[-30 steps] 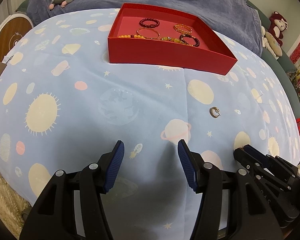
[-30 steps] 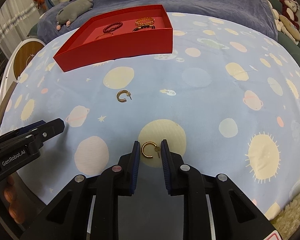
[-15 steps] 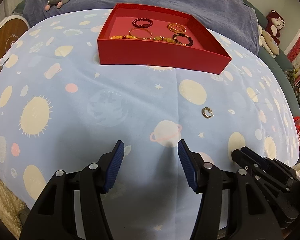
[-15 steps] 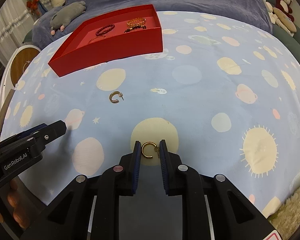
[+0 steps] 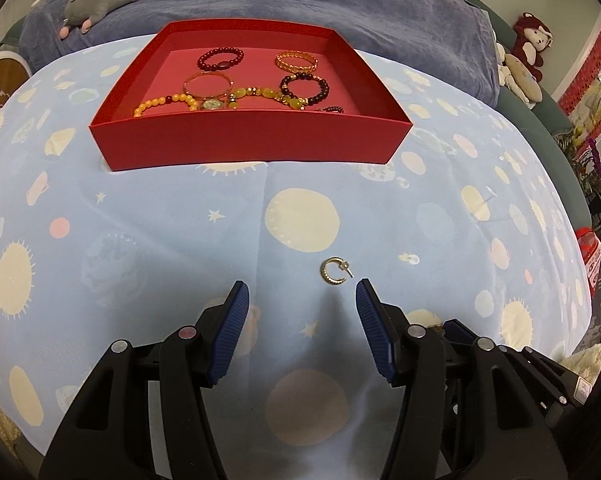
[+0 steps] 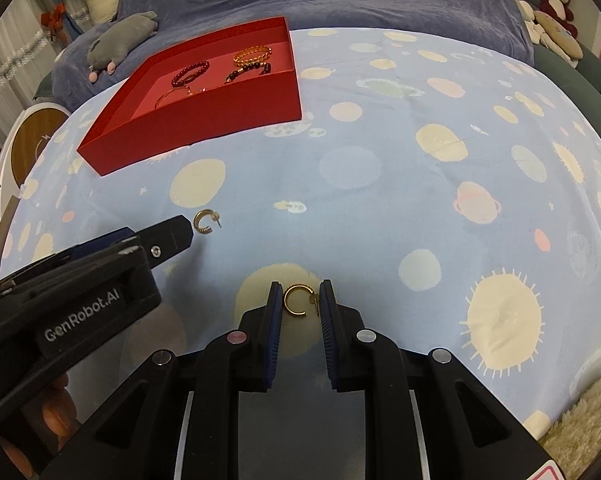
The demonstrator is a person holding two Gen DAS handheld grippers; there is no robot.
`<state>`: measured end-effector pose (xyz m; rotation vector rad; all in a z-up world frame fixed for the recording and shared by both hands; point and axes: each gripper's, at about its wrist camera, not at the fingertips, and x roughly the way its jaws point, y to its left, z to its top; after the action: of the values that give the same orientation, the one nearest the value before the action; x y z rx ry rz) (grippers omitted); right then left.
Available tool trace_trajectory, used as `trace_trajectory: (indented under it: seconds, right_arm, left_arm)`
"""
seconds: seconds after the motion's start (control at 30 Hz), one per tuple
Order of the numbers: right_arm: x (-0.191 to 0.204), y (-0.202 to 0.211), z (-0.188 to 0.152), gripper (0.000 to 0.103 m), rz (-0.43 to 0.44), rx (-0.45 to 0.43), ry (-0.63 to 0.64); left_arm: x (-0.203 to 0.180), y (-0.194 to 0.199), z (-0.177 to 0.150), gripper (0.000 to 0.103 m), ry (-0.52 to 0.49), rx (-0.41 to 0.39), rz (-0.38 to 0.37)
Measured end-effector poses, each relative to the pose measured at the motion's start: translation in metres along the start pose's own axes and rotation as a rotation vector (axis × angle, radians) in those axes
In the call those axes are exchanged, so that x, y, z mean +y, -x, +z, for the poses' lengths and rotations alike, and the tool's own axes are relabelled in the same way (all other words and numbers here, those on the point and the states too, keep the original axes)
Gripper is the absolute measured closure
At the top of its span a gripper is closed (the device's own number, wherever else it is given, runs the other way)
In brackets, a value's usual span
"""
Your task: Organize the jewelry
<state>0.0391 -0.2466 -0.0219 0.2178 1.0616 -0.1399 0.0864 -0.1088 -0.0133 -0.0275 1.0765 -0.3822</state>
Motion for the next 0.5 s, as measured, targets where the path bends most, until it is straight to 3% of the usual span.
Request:
trace_trajectory:
  seconds: [0.23, 0.5]
  right_arm:
    - [-0.014, -0.006, 0.022, 0.085, -0.007, -0.026, -0.032]
    - [-0.018, -0.014, 0.022, 0.085, 0.012, -0.011, -0.053]
  left_arm:
    - [-0.009, -0.017, 0.01, 0.055, 0.012, 0.001, -0.003]
    - [-0.012, -0.021, 0.009, 0.073, -0.025, -0.022, 0.028]
